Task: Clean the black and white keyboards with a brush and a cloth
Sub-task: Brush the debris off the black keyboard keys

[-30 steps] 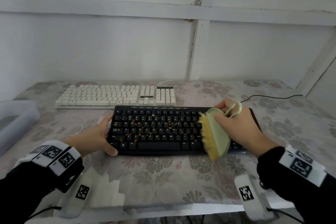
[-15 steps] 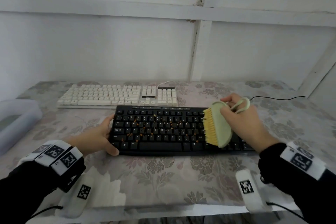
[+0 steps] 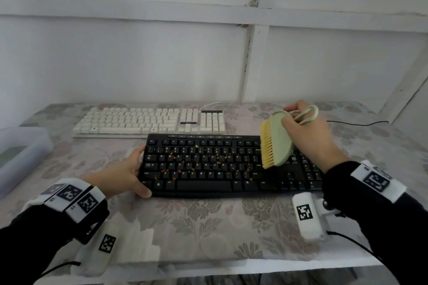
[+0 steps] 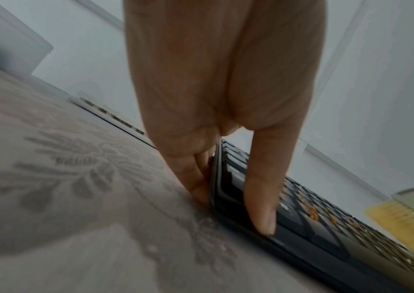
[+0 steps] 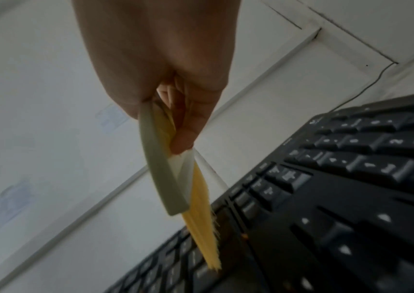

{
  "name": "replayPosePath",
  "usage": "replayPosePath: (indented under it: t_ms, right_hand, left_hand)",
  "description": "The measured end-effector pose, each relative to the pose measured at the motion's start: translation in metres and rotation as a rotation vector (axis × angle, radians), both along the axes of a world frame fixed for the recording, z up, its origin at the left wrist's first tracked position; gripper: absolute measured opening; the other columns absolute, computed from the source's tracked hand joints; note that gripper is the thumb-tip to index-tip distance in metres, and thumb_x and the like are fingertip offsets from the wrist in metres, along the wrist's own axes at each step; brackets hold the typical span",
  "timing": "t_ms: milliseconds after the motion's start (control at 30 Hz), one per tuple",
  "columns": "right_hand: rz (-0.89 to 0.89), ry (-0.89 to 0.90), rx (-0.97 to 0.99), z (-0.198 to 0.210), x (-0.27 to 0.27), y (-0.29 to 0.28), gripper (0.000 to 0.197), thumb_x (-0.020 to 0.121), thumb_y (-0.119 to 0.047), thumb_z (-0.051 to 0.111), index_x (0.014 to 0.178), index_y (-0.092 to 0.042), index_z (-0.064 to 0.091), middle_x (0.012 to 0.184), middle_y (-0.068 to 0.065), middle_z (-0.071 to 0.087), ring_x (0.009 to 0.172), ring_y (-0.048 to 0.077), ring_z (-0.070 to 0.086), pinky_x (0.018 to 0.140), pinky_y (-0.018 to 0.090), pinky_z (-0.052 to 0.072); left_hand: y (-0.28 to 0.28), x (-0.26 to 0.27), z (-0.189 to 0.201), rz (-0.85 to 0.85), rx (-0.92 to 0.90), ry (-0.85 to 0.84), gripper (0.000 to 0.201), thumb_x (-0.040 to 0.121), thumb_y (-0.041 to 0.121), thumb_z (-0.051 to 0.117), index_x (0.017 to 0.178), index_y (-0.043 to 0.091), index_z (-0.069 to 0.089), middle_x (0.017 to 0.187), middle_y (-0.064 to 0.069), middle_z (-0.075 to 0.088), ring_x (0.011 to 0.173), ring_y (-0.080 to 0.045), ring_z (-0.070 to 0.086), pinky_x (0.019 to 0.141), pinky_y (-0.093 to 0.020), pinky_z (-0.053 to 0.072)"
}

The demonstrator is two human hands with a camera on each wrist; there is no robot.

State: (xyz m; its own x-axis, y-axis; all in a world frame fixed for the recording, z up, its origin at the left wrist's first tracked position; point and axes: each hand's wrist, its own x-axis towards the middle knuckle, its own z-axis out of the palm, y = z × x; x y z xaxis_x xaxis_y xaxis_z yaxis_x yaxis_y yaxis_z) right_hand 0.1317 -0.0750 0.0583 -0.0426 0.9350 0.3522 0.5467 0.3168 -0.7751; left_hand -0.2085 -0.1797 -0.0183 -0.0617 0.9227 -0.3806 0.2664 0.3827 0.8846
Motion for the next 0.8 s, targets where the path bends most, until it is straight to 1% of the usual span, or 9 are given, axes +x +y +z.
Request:
replayPosePath:
  t_ms: [100,200,267,333,400,500,567,667,800]
  right_hand:
    - [0.044,-0.070,-0.043,-0.013,0.000,-0.017,0.005,0.090,-0.010,0.054,0.093,-0.011,0.056,0.072,-0.003,0.056,0.059,0.006,0.047,0.042,0.005,0.035]
    - [0.132,-0.124,-0.091,-0.026,0.006,-0.044,0.003,0.088,-0.013,0.057,0.087,-0.010,0.057,0.070,0.003,0.058,0.056,0.010,0.045,0.043,0.011,0.035]
    - [0.173,-0.145,-0.156,-0.027,0.011,-0.054,0.002,0.087,-0.013,0.059,0.085,-0.014,0.059,0.074,0.004,0.062,0.059,0.011,0.050,0.048,0.014,0.039]
    - [0.127,-0.119,-0.143,-0.020,0.019,-0.049,0.007,0.085,-0.011,0.059,0.083,-0.017,0.062,0.075,0.002,0.063,0.064,0.013,0.055,0.053,0.020,0.043]
    - [0.028,-0.049,-0.075,-0.008,0.028,-0.034,0.008,0.085,-0.010,0.058,0.084,-0.017,0.062,0.074,-0.001,0.061,0.066,0.012,0.055,0.055,0.025,0.041]
    - [-0.032,0.063,-0.015,0.004,0.036,-0.010,0.012,0.086,-0.009,0.056,0.085,-0.020,0.060,0.077,-0.003,0.058,0.069,0.012,0.053,0.058,0.026,0.041]
    - [-0.028,0.046,-0.018,0.006,0.036,0.000,0.010,0.088,-0.011,0.054,0.090,-0.020,0.059,0.079,-0.004,0.058,0.070,0.011,0.053,0.057,0.025,0.041]
    - [-0.006,0.000,-0.018,0.001,0.031,0.003,0.010,0.088,-0.012,0.054,0.096,-0.018,0.059,0.079,-0.005,0.057,0.068,0.007,0.052,0.054,0.024,0.040]
    - [0.018,-0.016,0.008,-0.007,0.024,0.003,0.016,0.087,-0.010,0.055,0.096,-0.022,0.058,0.080,-0.007,0.060,0.069,0.005,0.055,0.054,0.023,0.042]
  left_hand:
    - [0.001,-0.001,0.000,-0.003,-0.002,0.005,0.126,0.056,-0.031,0.066,0.149,0.033,0.011,0.120,-0.011,0.063,0.107,-0.021,0.062,0.078,-0.031,0.052]
    - [0.001,-0.002,-0.001,-0.004,-0.006,0.005,0.122,0.060,-0.033,0.063,0.149,0.033,0.011,0.119,-0.010,0.063,0.105,-0.020,0.063,0.077,-0.030,0.052]
    - [0.001,-0.001,-0.001,-0.003,-0.004,0.009,0.121,0.061,-0.034,0.062,0.149,0.032,0.012,0.119,-0.009,0.063,0.105,-0.019,0.062,0.076,-0.029,0.052]
    - [0.001,-0.001,-0.002,0.000,-0.002,0.001,0.121,0.061,-0.034,0.062,0.149,0.032,0.011,0.119,-0.009,0.063,0.105,-0.018,0.062,0.076,-0.029,0.052]
    - [0.002,-0.001,-0.002,0.004,-0.005,-0.010,0.122,0.060,-0.034,0.063,0.149,0.032,0.011,0.121,-0.010,0.062,0.105,-0.019,0.061,0.077,-0.030,0.051]
    - [0.003,-0.003,-0.004,0.001,-0.002,-0.014,0.130,0.049,-0.027,0.070,0.148,0.033,0.011,0.122,-0.009,0.060,0.108,-0.021,0.061,0.080,-0.032,0.052]
    - [0.003,-0.004,-0.005,0.004,-0.005,-0.022,0.132,0.047,-0.025,0.071,0.148,0.034,0.011,0.122,-0.007,0.060,0.109,-0.021,0.061,0.080,-0.034,0.053]
    - [0.003,-0.005,-0.005,-0.005,-0.005,-0.013,0.131,0.049,-0.028,0.071,0.148,0.034,0.011,0.122,-0.006,0.060,0.109,-0.020,0.060,0.080,-0.032,0.053]
    - [0.003,-0.002,-0.003,-0.009,-0.007,-0.001,0.123,0.061,-0.033,0.064,0.148,0.035,0.010,0.123,-0.006,0.060,0.110,-0.020,0.060,0.081,-0.032,0.053]
